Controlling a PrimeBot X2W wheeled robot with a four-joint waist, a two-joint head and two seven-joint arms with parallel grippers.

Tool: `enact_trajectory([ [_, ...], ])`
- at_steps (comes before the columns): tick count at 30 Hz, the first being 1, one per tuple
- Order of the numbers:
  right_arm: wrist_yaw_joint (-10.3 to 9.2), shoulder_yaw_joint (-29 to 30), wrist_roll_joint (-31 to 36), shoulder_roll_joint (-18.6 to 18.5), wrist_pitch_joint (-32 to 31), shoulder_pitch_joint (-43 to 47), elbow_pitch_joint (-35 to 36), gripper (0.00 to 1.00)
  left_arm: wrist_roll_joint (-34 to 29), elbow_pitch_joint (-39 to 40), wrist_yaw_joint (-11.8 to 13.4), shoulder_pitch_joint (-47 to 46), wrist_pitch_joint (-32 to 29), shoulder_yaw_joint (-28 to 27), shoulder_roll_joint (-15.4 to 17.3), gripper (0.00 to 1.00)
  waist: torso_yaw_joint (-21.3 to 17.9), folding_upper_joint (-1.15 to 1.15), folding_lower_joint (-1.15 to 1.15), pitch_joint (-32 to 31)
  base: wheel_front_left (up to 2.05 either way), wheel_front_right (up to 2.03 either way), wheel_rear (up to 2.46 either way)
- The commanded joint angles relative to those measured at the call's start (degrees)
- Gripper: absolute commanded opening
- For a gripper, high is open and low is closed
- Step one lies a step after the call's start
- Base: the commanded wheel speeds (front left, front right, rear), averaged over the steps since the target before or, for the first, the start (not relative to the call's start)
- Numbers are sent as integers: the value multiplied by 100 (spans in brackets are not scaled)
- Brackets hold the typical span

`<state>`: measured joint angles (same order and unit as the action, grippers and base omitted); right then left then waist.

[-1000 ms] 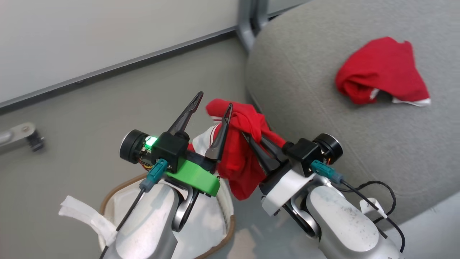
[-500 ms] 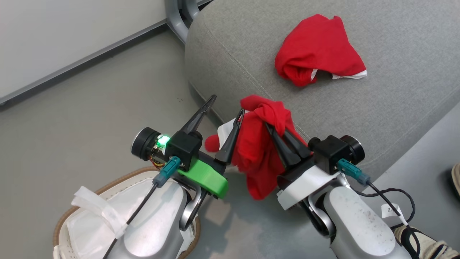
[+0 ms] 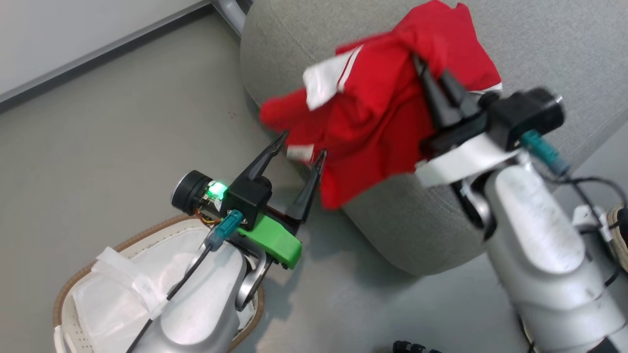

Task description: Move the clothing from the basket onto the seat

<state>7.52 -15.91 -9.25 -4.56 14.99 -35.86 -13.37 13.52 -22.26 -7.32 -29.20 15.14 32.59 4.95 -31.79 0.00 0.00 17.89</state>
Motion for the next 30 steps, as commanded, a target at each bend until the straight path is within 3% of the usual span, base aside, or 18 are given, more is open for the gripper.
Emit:
enact_trajectory([
  [1, -6, 58, 38, -109, 28, -198, -14, 0, -43, -4, -18, -87, 0, -17, 114, 100, -16, 0, 0, 128, 0, 0, 0],
  [12, -6, 321, 336, -1051, 28, -1640, -555, 0, -220, 58, 31, -220, 0, -32, 403, 100, -16, 0, 0, 722, 0, 0, 0],
  [21, -7, 1420, 710, -1611, 27, -2176, -1566, 0, -284, 107, 82, -418, -52, 2, 479, 100, 317, 0, 0, 1252, 0, 0, 0],
  [30, -7, 2280, 1165, -1807, 28, -2301, -2273, 0, -356, 249, 121, -654, -126, 76, 522, 100, 754, 0, 0, 1800, 0, 0, 0],
])
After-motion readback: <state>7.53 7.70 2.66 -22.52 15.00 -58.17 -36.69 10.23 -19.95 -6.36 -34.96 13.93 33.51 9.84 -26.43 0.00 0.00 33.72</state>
